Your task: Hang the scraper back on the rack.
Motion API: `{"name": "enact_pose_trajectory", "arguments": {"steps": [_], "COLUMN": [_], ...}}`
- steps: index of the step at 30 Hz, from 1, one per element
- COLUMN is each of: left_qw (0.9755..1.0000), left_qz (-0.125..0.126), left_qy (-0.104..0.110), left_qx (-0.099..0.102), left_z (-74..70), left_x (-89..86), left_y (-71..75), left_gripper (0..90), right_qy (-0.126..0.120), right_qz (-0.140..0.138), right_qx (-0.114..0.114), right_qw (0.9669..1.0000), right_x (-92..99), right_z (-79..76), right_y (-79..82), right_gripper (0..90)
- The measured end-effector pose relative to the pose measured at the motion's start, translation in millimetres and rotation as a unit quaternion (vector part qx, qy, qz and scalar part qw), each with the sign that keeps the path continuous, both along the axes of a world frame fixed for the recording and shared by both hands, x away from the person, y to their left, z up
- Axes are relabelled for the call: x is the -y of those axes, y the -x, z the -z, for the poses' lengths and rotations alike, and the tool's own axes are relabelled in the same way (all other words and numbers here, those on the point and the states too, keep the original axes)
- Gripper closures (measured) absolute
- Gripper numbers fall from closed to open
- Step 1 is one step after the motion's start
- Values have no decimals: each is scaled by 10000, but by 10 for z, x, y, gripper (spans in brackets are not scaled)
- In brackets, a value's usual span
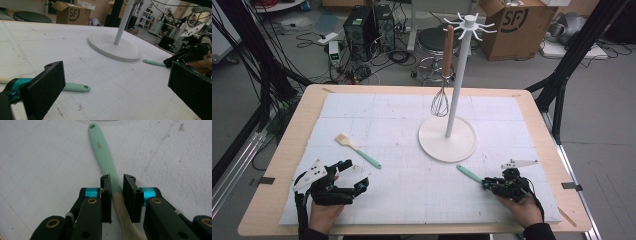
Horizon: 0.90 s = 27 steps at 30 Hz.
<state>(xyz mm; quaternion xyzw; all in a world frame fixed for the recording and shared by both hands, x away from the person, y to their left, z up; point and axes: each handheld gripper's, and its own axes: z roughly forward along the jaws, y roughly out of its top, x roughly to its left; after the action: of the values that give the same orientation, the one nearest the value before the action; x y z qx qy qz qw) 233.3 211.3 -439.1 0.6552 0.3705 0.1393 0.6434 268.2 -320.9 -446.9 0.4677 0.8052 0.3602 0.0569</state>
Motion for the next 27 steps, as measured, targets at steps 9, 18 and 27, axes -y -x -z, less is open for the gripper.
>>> {"name": "enact_pose_trajectory", "arguments": {"steps": [9, 18, 27], "left_qw": [10000, 10000, 10000], "left_qz": [-52, -23, -36], "left_qy": [40, 61, 47], "left_qx": [1, 20, 15], "left_z": [-2, -9, -5], "left_x": [-39, -40, -50], "left_y": [7, 8, 2], "left_gripper": [17, 17, 17], "right_qy": [175, -313, -803], "right_qz": [-95, 54, 42], "right_qx": [267, 177, 220], "right_qw": [9994, 9993, 9965], "right_x": [-25, 20, -16], "right_z": [-13, -39, -117], "right_y": [44, 74, 81], "right_gripper": [823, 827, 827]}}
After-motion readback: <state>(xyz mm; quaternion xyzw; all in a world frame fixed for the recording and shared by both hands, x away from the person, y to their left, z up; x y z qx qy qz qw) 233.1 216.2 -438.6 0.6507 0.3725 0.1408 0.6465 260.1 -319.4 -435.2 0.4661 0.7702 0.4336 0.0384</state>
